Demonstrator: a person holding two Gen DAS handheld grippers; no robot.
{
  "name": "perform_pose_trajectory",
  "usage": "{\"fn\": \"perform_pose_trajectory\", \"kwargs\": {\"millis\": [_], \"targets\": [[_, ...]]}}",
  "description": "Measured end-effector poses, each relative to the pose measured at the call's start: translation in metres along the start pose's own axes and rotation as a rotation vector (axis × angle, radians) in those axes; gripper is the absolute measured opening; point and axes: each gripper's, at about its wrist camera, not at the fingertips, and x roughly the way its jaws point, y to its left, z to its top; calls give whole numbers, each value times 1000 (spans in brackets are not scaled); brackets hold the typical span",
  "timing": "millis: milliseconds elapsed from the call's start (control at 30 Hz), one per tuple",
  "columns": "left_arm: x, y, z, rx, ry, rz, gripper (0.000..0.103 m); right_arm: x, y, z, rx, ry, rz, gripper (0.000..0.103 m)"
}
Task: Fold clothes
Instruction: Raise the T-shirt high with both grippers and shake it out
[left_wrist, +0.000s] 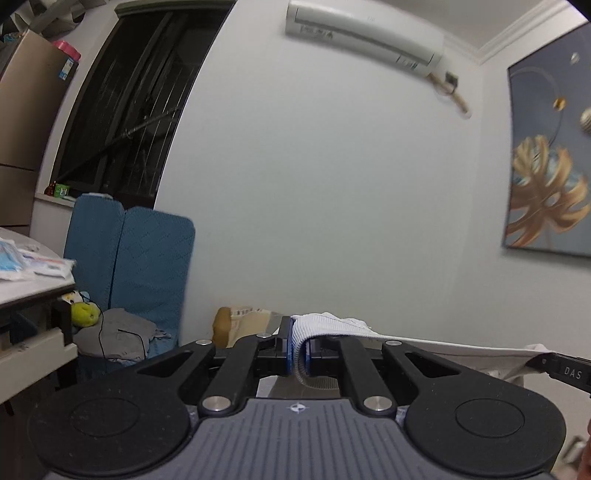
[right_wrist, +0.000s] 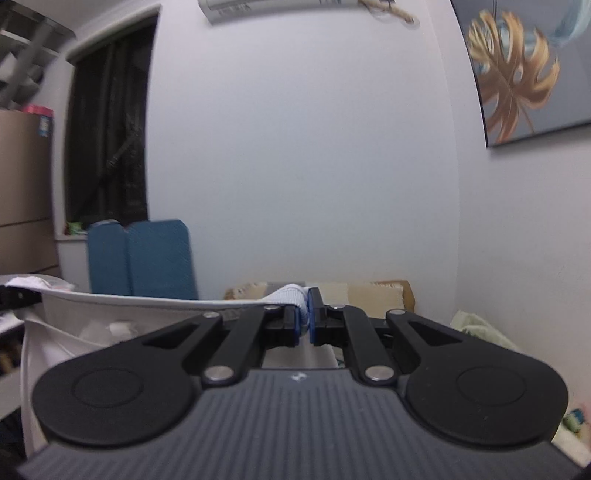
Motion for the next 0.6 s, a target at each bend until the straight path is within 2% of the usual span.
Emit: {"fn": "perform_pose_trajectory", "kwargs": {"millis": [133,267,400,467,567,600], "targets": [[137,17,-86,31,80,53,7,132,-11,-81,-3,71,-26,8],[256,47,-187,42,209,91,7,247,-18,-185,8,197,-25,8],[340,71,-276,67,306,122,7,326,-30,-278,46,318,-18,8],[357,79,-300,71,349,122,7,355,-36,-317,64,372,-8,8],[383,92,-335,79,413,121,9,381,-49,-350,116,444,19,9],[392,96,-347,81,434,121,14,389,-55,-357,153,470,36,9]]}}
